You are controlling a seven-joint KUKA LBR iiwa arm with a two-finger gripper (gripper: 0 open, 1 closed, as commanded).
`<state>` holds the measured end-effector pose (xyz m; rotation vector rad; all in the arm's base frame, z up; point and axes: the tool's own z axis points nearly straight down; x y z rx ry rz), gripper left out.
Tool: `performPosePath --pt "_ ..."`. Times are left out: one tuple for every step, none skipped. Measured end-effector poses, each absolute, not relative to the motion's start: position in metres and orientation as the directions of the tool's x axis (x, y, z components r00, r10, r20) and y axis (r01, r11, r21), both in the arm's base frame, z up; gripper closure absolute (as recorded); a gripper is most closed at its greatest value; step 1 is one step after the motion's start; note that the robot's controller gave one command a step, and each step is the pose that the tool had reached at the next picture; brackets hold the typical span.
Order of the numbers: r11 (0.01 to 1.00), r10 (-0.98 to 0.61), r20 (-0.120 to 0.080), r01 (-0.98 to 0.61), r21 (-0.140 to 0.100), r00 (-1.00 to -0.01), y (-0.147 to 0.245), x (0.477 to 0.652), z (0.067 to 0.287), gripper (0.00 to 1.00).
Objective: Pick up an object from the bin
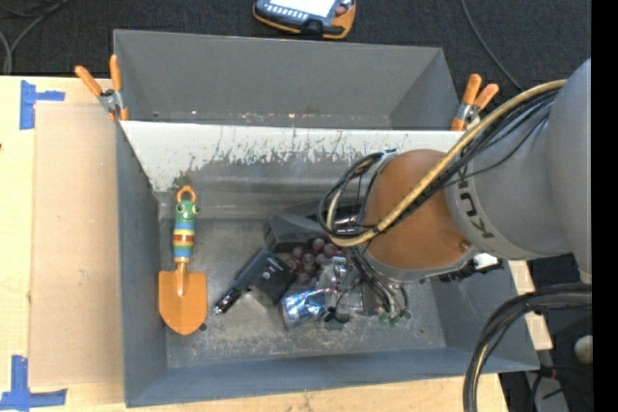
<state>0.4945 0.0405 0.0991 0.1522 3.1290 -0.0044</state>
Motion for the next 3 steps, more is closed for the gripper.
performPosePath --pt "0.994 0.108 -0.007 0.108 -0.003 -0.994 0.0506 0.4899 0.0856 1.0" --pt "0.993 0.12 -0.005 0.12 -0.002 -0.993 0.047 0.4968 0.0799 1.0" --pt "0.994 0.114 -0.007 0.114 -0.002 -0.993 0.0505 0.4955 0.0834 1.0"
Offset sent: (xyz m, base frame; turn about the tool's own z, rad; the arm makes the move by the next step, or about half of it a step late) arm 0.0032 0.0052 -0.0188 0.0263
